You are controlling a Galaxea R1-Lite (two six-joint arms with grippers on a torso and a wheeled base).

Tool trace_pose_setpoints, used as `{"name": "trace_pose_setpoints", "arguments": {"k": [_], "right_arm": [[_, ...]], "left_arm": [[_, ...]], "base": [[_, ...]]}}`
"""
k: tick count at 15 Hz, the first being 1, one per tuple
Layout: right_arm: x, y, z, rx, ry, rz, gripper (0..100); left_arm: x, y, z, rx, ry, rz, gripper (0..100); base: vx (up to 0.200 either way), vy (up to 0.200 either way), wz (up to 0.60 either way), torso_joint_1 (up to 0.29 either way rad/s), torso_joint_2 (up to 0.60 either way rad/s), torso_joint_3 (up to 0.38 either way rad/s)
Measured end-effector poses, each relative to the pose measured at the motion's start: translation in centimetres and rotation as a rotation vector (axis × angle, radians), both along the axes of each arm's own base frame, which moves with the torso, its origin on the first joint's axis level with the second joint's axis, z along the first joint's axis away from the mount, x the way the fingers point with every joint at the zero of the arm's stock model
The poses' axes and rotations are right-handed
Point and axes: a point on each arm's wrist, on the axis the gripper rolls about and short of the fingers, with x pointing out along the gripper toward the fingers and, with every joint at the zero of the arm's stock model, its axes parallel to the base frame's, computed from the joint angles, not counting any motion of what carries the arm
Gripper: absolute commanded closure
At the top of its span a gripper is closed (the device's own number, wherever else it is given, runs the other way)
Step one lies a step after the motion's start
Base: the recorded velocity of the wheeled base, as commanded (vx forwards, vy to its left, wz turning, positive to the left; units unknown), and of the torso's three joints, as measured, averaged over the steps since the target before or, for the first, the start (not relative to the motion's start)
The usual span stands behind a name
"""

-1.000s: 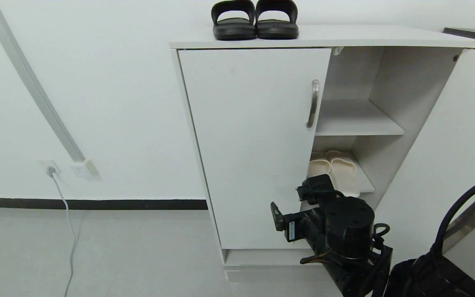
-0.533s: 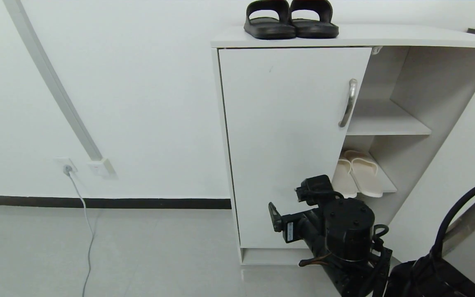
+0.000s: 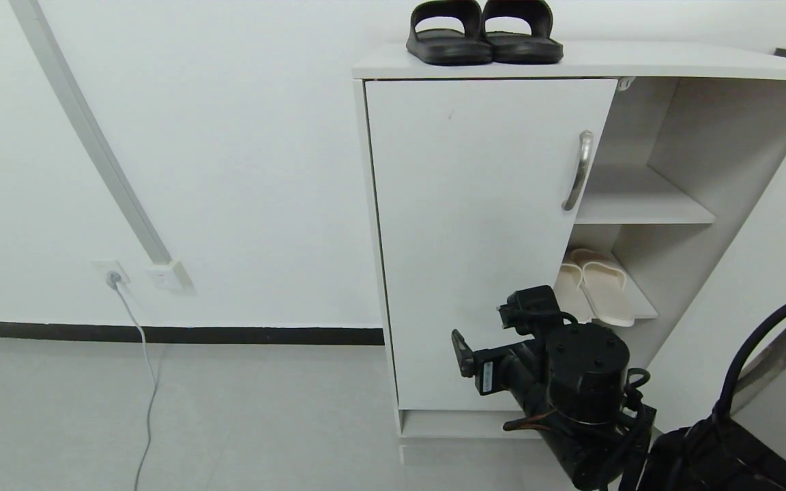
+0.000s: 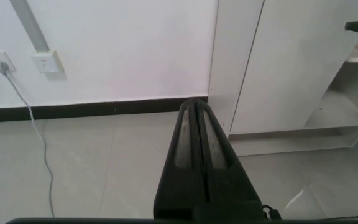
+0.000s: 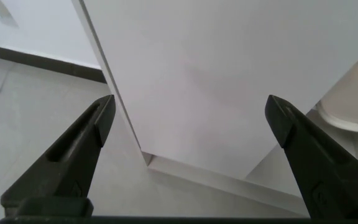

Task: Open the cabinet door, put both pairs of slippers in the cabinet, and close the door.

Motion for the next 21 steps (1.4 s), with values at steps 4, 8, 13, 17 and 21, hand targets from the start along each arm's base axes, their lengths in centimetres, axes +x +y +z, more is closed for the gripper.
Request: {"name": "trace_pose_setpoints", "arguments": {"k": [4, 8, 13, 17, 21], "right_arm": [[-0.09, -0.18, -0.35, -0.011, 0.01, 0.007, 0], [-0.07, -0.16, -0.43, -0.013, 0.011, 0.006, 0], [-0.06, -0.15, -0.5, -0.017, 0.014, 0.006, 0], [-0.1, -0.11, -0.57, -0.018, 0.014, 0.007, 0], [-0.08, -0.22, -0.69, -0.023, 0.019, 0.005, 0]], "left_arm": [[0.0, 0.0, 0.0, 0.0, 0.0, 0.0, 100], [0.0, 0.0, 0.0, 0.0, -0.001, 0.0, 100], [0.0, 0.0, 0.0, 0.0, -0.001, 0.0, 100], [0.0, 0.0, 0.0, 0.0, -0.001, 0.0, 100], [0.0, 0.0, 0.0, 0.0, -0.001, 0.002, 100]], "base": [[0.0, 0.0, 0.0, 0.0, 0.0, 0.0], [0.0, 0.0, 0.0, 0.0, 0.0, 0.0], [0.0, 0.0, 0.0, 0.001, -0.06, -0.075], [0.0, 0.0, 0.0, 0.032, -0.39, -0.347], [0.0, 0.0, 0.0, 0.091, -0.46, -0.355]]}}
